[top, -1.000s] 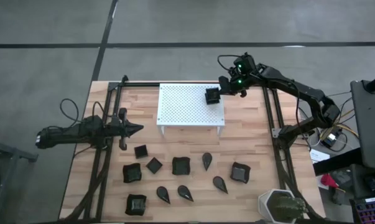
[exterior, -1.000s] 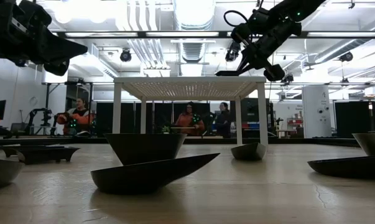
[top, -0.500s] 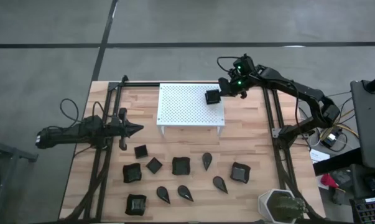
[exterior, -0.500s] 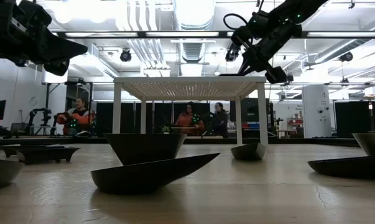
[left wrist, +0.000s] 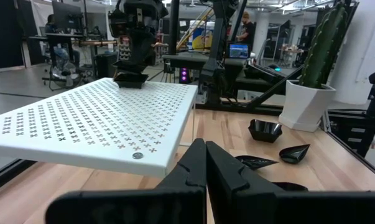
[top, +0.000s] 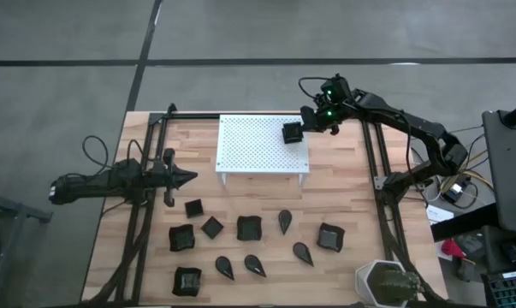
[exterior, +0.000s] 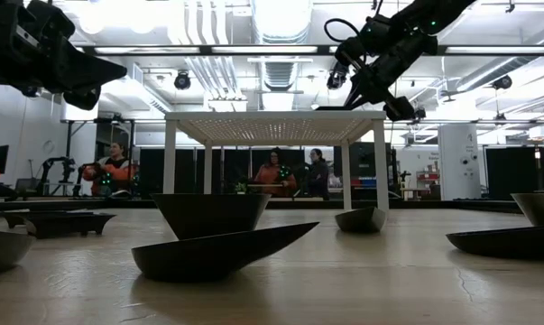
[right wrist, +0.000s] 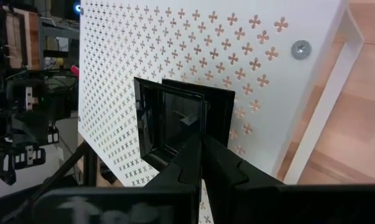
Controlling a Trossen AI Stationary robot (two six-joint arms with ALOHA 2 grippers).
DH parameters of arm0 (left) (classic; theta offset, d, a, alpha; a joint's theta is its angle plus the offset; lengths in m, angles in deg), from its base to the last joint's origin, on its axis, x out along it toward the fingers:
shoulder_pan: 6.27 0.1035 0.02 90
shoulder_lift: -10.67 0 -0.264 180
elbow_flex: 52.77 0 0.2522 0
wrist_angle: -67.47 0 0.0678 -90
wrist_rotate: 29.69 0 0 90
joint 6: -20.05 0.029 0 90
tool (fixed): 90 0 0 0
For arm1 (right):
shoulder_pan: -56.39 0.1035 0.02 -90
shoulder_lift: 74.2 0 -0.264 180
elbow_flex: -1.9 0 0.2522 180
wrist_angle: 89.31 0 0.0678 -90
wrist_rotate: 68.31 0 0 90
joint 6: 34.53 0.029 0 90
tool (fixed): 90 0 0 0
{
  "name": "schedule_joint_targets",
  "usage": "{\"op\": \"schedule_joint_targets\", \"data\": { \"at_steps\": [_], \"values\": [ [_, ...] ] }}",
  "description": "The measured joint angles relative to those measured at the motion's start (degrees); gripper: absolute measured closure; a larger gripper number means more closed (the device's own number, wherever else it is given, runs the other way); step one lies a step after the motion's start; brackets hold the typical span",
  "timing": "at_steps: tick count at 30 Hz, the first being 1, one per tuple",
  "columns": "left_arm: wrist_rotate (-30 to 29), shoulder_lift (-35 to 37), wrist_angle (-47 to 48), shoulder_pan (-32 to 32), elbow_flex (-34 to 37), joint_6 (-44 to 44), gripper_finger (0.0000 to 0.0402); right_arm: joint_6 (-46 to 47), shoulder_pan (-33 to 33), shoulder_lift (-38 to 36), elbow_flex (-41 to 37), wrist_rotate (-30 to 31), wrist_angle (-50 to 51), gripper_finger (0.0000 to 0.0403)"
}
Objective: Pick & Place Mini shaped plates
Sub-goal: Stack the square plate on top of the square plate on the shelf
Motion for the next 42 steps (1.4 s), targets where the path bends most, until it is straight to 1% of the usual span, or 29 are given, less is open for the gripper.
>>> {"op": "schedule_joint_targets", "data": {
  "at_steps": [10,19,23,32,42],
  "values": [
    [-0.2,0.0,0.0,0.0,0.0,0.0,0.0401,-0.2,0.0,0.0,0.0,0.0,0.0,0.0393],
    [-0.2,0.0,0.0,0.0,0.0,0.0,0.0401,0.3,0.0,0.0,0.0,0.0,0.0,0.0343],
    [-0.2,0.0,0.0,0.0,0.0,0.0,0.0401,0.2,0.0,-0.1,0.0,-0.1,-0.3,0.0331],
    [-0.2,0.0,0.0,0.0,0.0,0.0,0.0401,-0.3,0.8,-1.9,0.0,-0.4,0.6,0.0338],
    [-0.1,0.0,0.0,0.0,0.0,0.0,0.0401,-1.5,5.2,-5.9,0.2,0.0,-0.5,0.0347]
  ]
}}
